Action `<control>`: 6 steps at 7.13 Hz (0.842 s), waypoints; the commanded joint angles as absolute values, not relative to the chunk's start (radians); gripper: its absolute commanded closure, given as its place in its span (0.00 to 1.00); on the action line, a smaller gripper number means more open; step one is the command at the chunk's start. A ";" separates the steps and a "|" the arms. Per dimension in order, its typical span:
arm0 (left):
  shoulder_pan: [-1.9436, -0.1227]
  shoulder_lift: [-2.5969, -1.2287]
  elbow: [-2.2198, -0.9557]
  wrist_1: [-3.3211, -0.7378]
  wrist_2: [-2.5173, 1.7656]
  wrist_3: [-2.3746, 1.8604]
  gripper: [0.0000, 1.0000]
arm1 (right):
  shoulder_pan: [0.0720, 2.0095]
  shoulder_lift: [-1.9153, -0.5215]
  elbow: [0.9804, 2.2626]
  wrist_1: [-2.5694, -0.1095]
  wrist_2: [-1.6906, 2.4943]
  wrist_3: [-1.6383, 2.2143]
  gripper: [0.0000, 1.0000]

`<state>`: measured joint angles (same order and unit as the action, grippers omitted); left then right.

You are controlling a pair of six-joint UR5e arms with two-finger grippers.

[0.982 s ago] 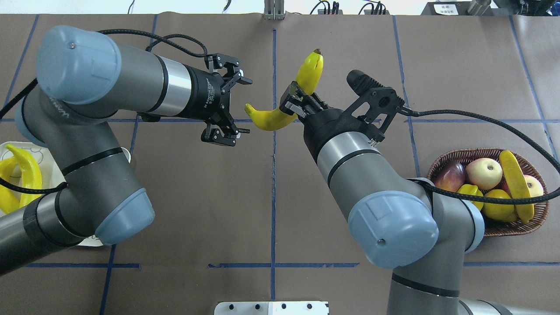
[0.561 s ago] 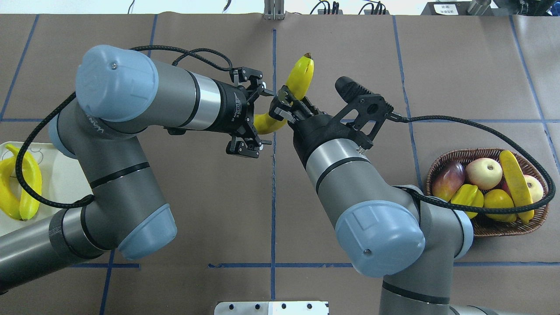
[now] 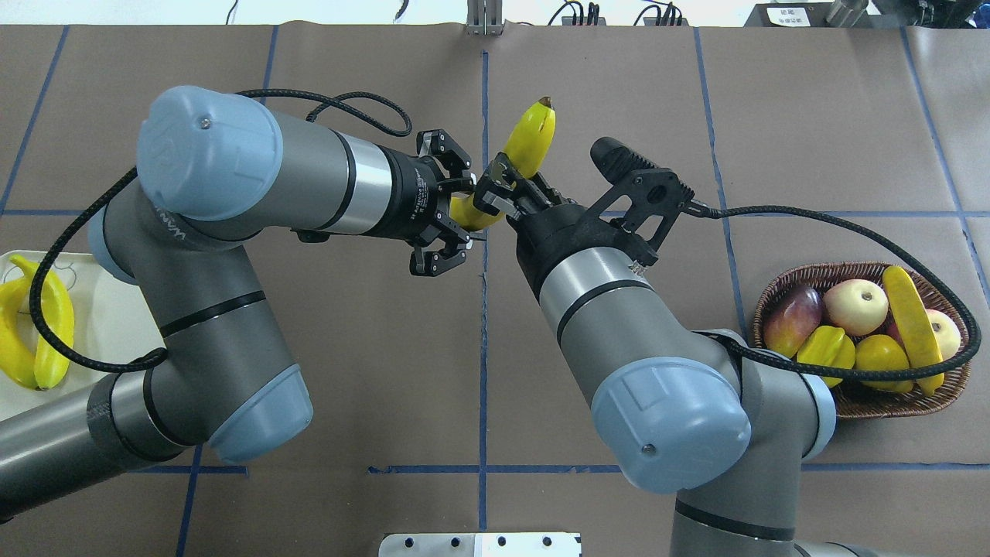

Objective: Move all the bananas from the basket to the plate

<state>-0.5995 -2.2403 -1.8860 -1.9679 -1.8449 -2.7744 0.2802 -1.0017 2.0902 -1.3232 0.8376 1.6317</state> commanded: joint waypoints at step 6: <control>-0.840 -2.084 -1.887 -1.961 -2.180 -2.396 1.00 | 0.294 -1.186 2.432 -1.545 1.154 1.528 0.00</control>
